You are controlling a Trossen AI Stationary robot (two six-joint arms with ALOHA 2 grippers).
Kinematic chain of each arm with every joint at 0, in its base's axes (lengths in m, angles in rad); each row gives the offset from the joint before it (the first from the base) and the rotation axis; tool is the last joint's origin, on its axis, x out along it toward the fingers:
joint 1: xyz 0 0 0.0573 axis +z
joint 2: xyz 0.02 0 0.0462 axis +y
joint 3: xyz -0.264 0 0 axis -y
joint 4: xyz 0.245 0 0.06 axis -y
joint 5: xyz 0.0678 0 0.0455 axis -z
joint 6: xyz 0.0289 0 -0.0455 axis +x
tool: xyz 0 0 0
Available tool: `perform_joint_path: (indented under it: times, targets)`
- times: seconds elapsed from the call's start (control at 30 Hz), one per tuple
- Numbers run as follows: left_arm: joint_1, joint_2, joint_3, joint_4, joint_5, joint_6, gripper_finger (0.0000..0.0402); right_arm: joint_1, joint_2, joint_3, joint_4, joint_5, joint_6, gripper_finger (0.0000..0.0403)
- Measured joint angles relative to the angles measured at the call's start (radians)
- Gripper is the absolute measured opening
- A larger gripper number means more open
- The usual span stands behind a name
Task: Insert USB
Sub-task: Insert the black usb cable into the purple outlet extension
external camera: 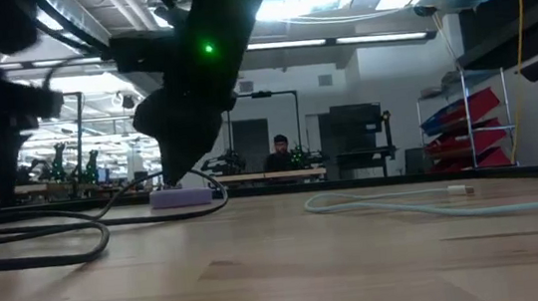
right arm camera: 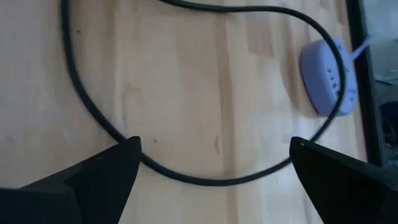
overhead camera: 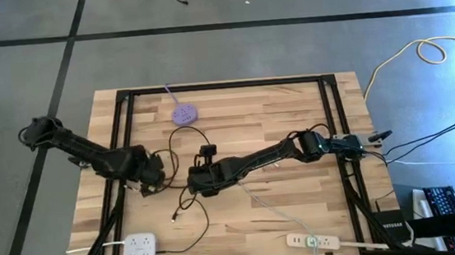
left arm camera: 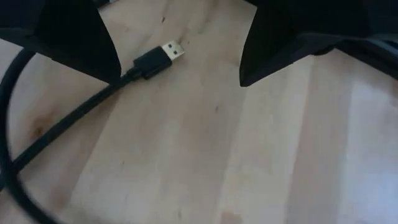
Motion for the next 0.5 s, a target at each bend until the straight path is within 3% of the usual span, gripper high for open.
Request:
perform_joint_path:
  times: [0.27, 0.5]
  targets:
    - [0.164, 0.006, 0.014, -0.019, 0.161, 0.14, 0.0314, 0.0, 0.0, 0.0, 0.035, -0.036, -0.015, 0.039]
    - [0.147, 0.103, 0.014, 0.035, 0.301, 0.275, 0.0314, 0.0, -0.001, 0.0, 0.039, -0.039, -0.012, 0.039]
